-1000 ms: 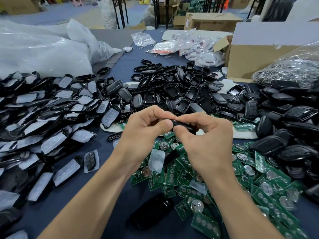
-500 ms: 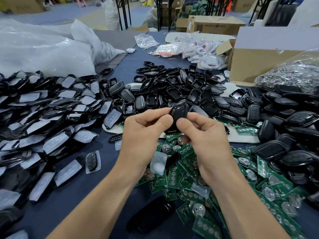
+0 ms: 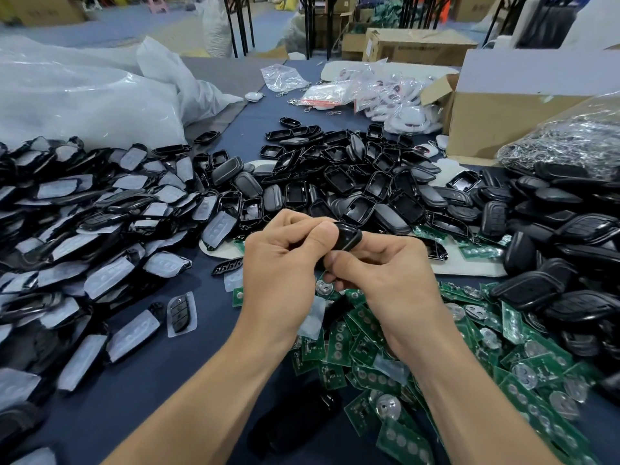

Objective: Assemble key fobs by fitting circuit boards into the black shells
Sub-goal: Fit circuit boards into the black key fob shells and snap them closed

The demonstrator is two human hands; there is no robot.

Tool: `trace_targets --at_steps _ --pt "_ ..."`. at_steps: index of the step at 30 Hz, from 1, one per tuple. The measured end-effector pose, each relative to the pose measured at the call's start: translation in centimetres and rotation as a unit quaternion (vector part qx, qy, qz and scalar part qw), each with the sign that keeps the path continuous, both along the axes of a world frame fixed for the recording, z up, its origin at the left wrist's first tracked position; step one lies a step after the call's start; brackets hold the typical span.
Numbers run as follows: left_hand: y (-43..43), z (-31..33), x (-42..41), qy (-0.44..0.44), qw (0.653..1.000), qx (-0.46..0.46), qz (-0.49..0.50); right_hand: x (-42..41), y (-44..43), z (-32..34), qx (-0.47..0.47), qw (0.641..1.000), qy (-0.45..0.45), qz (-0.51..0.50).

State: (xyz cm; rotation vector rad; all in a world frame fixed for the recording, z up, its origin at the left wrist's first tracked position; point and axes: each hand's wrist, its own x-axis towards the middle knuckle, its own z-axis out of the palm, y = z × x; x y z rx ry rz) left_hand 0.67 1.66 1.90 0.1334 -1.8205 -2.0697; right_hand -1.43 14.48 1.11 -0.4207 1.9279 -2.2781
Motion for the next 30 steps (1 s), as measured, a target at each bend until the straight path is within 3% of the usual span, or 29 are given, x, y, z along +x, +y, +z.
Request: trace_targets --at_steps 5,10,16,21,30 --pt "-0.1 0.0 -0.2 -0.009 1.0 0.014 0.019 0.2 -0.5 -0.5 0.04 0.999 0.003 -0.027" --pt "-0.2 0.2 -0.3 -0.047 0.998 0.013 -0.026 0.0 -0.1 0.0 0.023 0.999 -0.002 -0.032" --pt "-1.8 1.0 -0.1 -0.08 0.993 0.082 -0.036 0.1 0.4 1.2 -0.121 0.978 -0.162 0.049" --pt "-2.0 1.5 0.1 -0.012 0.998 0.016 -0.06 -0.1 0.6 1.4 -0.211 0.948 -0.233 0.06" --pt "-1.5 0.9 -0.1 0.041 0.994 -0.084 -0.059 -0.5 1.1 1.0 -0.202 0.955 -0.199 0.084"
